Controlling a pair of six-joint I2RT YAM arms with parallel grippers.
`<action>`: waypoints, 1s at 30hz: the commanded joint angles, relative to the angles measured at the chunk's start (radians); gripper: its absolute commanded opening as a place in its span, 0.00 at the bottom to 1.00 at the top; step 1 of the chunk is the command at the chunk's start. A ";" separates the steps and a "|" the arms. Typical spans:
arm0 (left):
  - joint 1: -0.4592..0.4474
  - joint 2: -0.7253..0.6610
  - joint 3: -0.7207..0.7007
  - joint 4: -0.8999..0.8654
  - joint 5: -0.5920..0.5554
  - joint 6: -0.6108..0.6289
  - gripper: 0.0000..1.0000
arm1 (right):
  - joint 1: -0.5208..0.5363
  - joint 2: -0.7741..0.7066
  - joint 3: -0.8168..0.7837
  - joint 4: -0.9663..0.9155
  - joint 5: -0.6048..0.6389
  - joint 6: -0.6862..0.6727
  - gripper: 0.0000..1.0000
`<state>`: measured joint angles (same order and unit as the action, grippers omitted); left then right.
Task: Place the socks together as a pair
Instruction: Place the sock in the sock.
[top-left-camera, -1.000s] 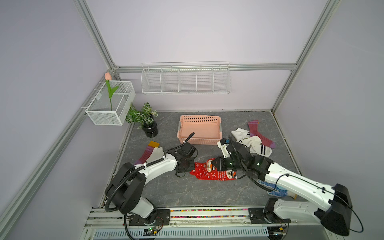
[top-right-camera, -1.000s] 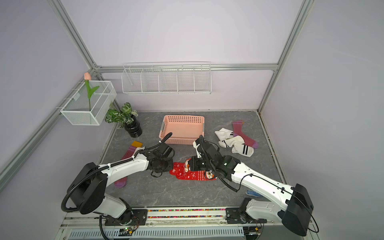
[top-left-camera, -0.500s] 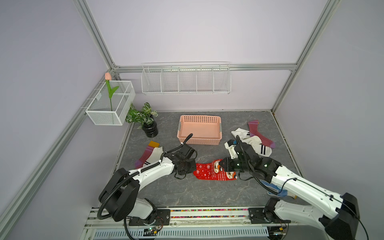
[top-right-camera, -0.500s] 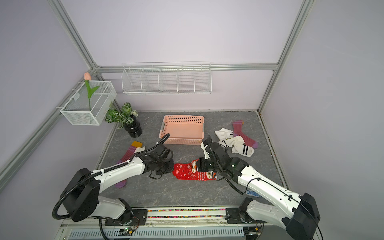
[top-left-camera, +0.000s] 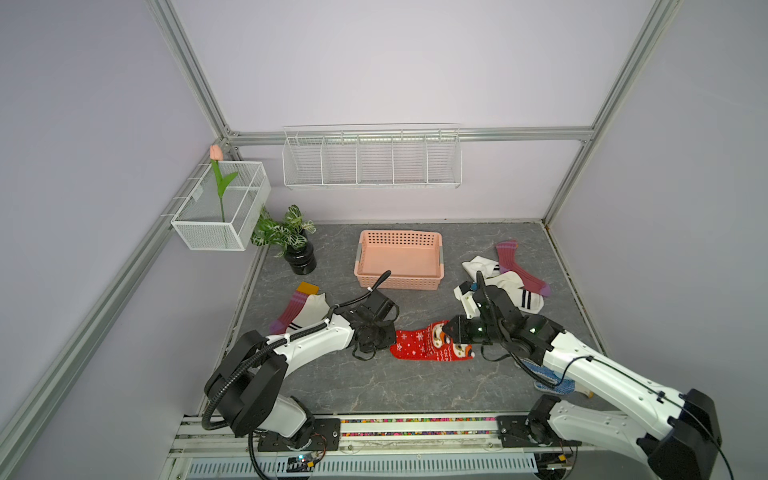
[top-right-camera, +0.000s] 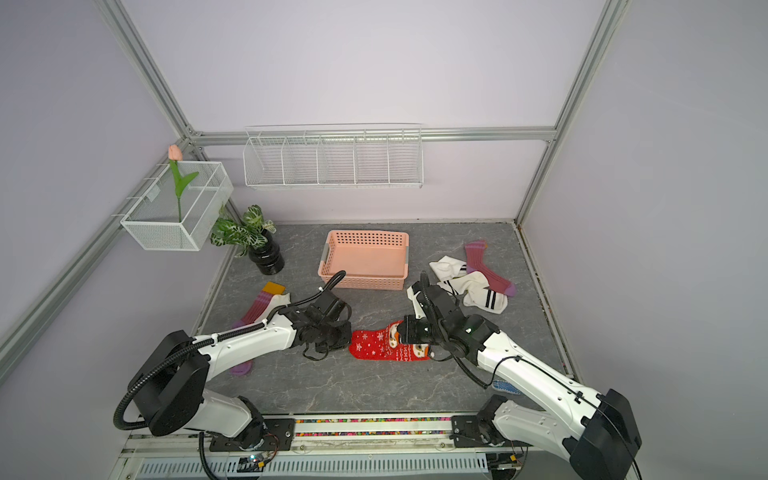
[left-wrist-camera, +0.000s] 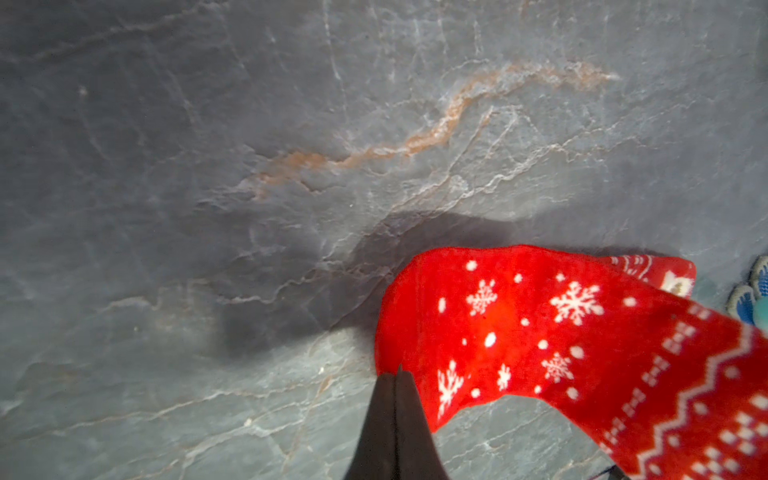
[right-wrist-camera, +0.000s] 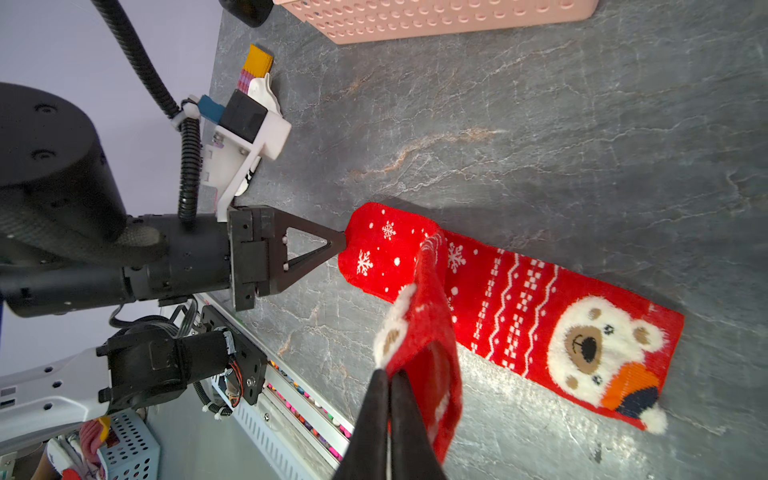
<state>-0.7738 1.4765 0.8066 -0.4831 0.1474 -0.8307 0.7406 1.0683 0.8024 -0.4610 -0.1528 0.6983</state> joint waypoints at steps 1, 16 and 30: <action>-0.007 0.009 0.000 0.007 -0.008 -0.016 0.00 | -0.010 -0.018 -0.028 -0.016 -0.013 -0.021 0.07; -0.021 -0.015 0.011 -0.006 0.011 -0.028 0.00 | -0.083 -0.032 -0.072 -0.063 -0.022 -0.057 0.08; -0.022 -0.022 0.003 0.018 0.024 -0.038 0.00 | -0.133 -0.034 -0.099 -0.088 -0.014 -0.080 0.08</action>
<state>-0.7887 1.4441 0.8070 -0.4808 0.1627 -0.8520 0.6228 1.0462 0.7261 -0.5232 -0.1619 0.6422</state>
